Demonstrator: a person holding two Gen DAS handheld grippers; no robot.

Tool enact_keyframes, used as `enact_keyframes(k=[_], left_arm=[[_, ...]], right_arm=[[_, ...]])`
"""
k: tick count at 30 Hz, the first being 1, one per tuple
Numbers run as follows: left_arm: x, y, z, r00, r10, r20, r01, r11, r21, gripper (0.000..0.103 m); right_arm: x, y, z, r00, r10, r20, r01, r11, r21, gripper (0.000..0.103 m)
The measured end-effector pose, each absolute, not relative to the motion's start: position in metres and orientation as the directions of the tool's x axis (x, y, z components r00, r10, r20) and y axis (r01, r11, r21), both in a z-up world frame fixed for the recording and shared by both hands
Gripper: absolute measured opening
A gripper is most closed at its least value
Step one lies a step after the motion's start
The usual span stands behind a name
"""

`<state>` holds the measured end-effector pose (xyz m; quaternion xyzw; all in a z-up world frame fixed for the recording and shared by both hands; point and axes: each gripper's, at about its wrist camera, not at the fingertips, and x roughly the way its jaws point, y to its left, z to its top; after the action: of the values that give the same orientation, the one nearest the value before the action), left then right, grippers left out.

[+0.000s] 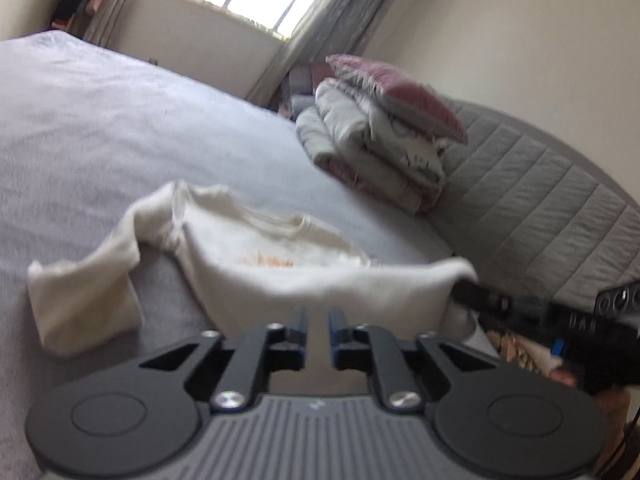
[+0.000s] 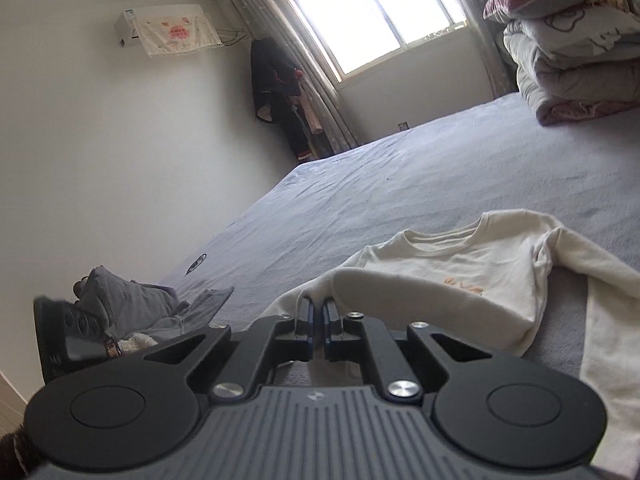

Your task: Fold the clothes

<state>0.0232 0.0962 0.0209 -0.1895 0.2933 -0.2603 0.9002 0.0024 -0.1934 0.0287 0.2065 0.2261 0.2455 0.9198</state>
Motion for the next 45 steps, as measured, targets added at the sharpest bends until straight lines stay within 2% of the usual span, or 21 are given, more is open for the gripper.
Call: enact_keyframes(k=[2,3,5,6,11,16,22,24,27,29,30,31,32,33,35,40,44,45], left_arm=[[0.019,0.092,0.017,0.682,-0.583,-0.442,0.375,0.797,-0.473,0.044],[0.017,0.089,0.015,0.675,-0.587,-0.447,0.387,0.798,-0.462,0.048],[0.013,0.083,0.012,0.663,-0.592,-0.458,0.411,0.800,-0.438,0.064],[0.011,0.078,0.011,0.658,-0.592,-0.465,0.421,0.801,-0.425,0.066],[0.010,0.055,0.002,0.614,-0.607,-0.503,0.472,0.794,-0.382,0.068],[0.011,0.034,-0.010,0.567,-0.612,-0.551,0.512,0.786,-0.346,0.068],[0.014,0.017,-0.034,0.517,-0.576,-0.634,0.533,0.795,-0.287,0.068],[0.012,0.013,-0.040,0.516,-0.554,-0.653,0.543,0.801,-0.251,0.068],[0.005,0.008,-0.042,0.541,-0.515,-0.665,0.561,0.810,-0.170,0.059],[0.002,0.007,-0.044,0.568,-0.482,-0.667,0.562,0.819,-0.113,0.038],[0.001,0.007,-0.045,0.582,-0.466,-0.667,0.562,0.823,-0.085,0.035],[0.001,0.010,-0.045,0.590,-0.456,-0.666,0.554,0.829,-0.077,0.029],[0.001,0.013,-0.045,0.595,-0.450,-0.666,0.542,0.836,-0.080,0.017],[0.002,0.017,-0.045,0.600,-0.444,-0.665,0.530,0.844,-0.084,0.012],[0.004,0.028,-0.043,0.608,-0.441,-0.660,0.497,0.860,-0.117,0.008],[0.001,0.051,-0.038,0.643,-0.414,-0.644,0.437,0.889,-0.134,0.007],[-0.002,0.066,-0.034,0.665,-0.397,-0.633,0.408,0.903,-0.138,0.007],[-0.003,0.069,-0.033,0.670,-0.393,-0.629,0.400,0.906,-0.141,0.007]], right_arm=[[0.006,-0.190,0.027,0.773,0.548,-0.319,-0.353,0.789,0.502,0.006],[0.008,-0.189,0.026,0.771,0.549,-0.322,-0.350,0.788,0.506,0.006],[0.013,-0.185,0.023,0.767,0.550,-0.329,-0.344,0.787,0.512,0.006],[0.016,-0.184,0.021,0.766,0.550,-0.334,-0.340,0.787,0.515,0.006],[0.040,-0.175,0.004,0.741,0.564,-0.366,-0.324,0.776,0.541,0.006],[0.059,-0.182,-0.027,0.706,0.569,-0.421,-0.252,0.758,0.602,0.013],[0.062,-0.200,-0.037,0.700,0.566,-0.435,-0.198,0.740,0.643,0.025],[0.061,-0.205,-0.034,0.709,0.560,-0.427,-0.192,0.737,0.648,0.032],[0.059,-0.209,-0.032,0.716,0.547,-0.433,-0.181,0.746,0.641,0.037],[0.057,-0.211,-0.033,0.715,0.533,-0.453,-0.166,0.758,0.630,0.037],[0.056,-0.212,-0.033,0.715,0.523,-0.463,-0.161,0.768,0.619,0.038],[0.055,-0.212,-0.035,0.716,0.511,-0.475,-0.154,0.780,0.607,0.038],[0.054,-0.214,-0.037,0.714,0.498,-0.492,-0.136,0.788,0.600,0.038],[0.053,-0.216,-0.041,0.710,0.485,-0.511,-0.115,0.795,0.595,0.039],[0.050,-0.221,-0.049,0.701,0.456,-0.548,-0.067,0.808,0.586,0.039],[0.051,-0.227,-0.079,0.666,0.405,-0.627,0.045,0.817,0.575,0.039],[0.052,-0.223,-0.090,0.675,0.429,-0.600,0.045,0.788,0.614,0.039],[0.052,-0.222,-0.090,0.678,0.428,-0.598,0.046,0.787,0.615,0.035]])
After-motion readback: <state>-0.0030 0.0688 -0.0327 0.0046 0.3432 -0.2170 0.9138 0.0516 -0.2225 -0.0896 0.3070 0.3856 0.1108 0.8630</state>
